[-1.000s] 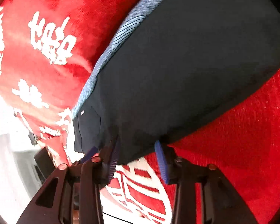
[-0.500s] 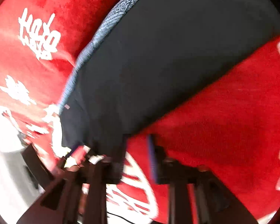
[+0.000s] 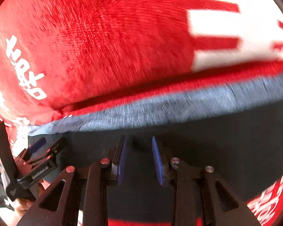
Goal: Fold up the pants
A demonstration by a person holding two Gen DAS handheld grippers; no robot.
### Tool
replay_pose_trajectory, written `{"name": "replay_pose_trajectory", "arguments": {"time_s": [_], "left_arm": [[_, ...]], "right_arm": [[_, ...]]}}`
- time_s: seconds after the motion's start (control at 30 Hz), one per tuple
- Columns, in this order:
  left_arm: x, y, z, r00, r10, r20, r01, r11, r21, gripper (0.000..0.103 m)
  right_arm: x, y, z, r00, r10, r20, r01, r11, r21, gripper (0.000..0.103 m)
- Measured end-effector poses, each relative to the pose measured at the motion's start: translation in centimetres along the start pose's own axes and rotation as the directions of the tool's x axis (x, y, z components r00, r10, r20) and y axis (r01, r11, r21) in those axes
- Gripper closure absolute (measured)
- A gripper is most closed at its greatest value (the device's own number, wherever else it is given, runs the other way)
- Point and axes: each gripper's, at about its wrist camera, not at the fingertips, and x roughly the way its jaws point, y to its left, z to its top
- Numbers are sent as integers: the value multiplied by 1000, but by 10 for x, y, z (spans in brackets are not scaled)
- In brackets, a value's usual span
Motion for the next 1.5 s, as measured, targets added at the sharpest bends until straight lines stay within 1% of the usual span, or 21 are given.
{"name": "replay_pose_trajectory", "arguments": {"time_s": [0.03, 0.07, 0.1, 0.17, 0.2, 0.3, 0.37, 0.4, 0.43, 0.5, 0.6, 0.67, 0.8, 0.9, 0.97, 1.07, 1.2, 1.37, 1.43, 1.47, 1.5], "left_arm": [[7, 1, 2, 1000, -17, -6, 17, 1000, -16, 8], [10, 4, 3, 1000, -28, 2, 28, 999, -41, 4], [12, 8, 5, 1000, -20, 1, 20, 998, -60, 0], [14, 14, 7, 999, -45, -18, 44, 996, -78, 0], [13, 15, 8, 999, -41, -24, 38, 996, -83, 0], [1, 17, 8, 999, -4, -34, 2, 998, -58, 0], [-13, 18, 2, 999, -27, -28, 25, 998, -53, 0], [-24, 15, -3, 998, -52, -25, 51, 997, -50, 0], [-31, 9, -7, 997, -70, -25, 69, 997, -42, 0], [-47, 1, -26, 995, -96, -26, 96, 995, -13, 0], [-63, -25, -54, 989, -140, -53, 142, 989, 34, 0], [-68, -45, -73, 984, -160, -74, 165, 984, 61, 0], [-62, -77, -106, 980, -155, -129, 167, 981, 95, 0], [-61, -88, -125, 983, -126, -136, 143, 982, 121, 0], [-61, -96, -135, 989, -71, -126, 94, 979, 184, 0], [-62, -110, -147, 994, 0, -111, 32, 959, 283, 0], [-63, -118, -149, 992, 16, -127, 20, 962, 274, 0], [-63, -122, -145, 992, 37, -124, -5, 969, 248, 0], [-60, -129, -142, 991, 40, -127, -8, 970, 243, 0], [-56, -124, -141, 991, 43, -129, -11, 970, 242, 0], [-55, -126, -141, 990, 48, -132, -16, 971, 239, 0]], "right_arm": [[6, -2, 4, 1000, -12, -7, 12, 1000, -14, 75], [8, -5, 8, 1000, -10, 5, 10, 1000, -20, 75], [8, -6, 12, 1000, -12, 14, 12, 1000, -20, 77], [4, -15, 20, 998, -49, 39, 49, 999, -6, 78], [0, -23, 24, 996, -72, 54, 71, 997, 22, 78], [-12, -42, 27, 997, -53, 58, 48, 995, 89, 74], [-25, -51, 20, 998, -32, 53, 26, 994, 105, 72], [-33, -56, 11, 999, -18, 47, 12, 993, 113, 67], [-40, -60, 3, 999, -10, 46, 4, 992, 123, 58], [-51, -69, -14, 999, 2, 39, -7, 989, 145, 47], [-67, -86, -53, 999, 21, 25, -26, 978, 207, 47], [-78, -100, -81, 1000, 13, 13, -16, 971, 239, 47], [-84, -111, -127, 995, -88, -49, 97, 971, 219, 46], [-83, -127, -157, 988, -114, -103, 134, 967, 218, 46], [-88, -136, -171, 993, -80, -88, 99, 967, 235, 47], [-99, -152, -184, 997, -44, -71, 60, 968, 243, 46], [-109, -173, -199, 999, 39, -31, -28, 958, 285, 46], [-129, -207, -218, 995, 102, -1, -98, 963, 250, 42], [-124, -196, -223, 992, 128, 2, -125, 967, 222, 35], [-127, -181, -220, 991, 133, -1, -129, 969, 212, 33], [-129, -181, -220, 990, 138, -8, -134, 971, 196, 32]]}}
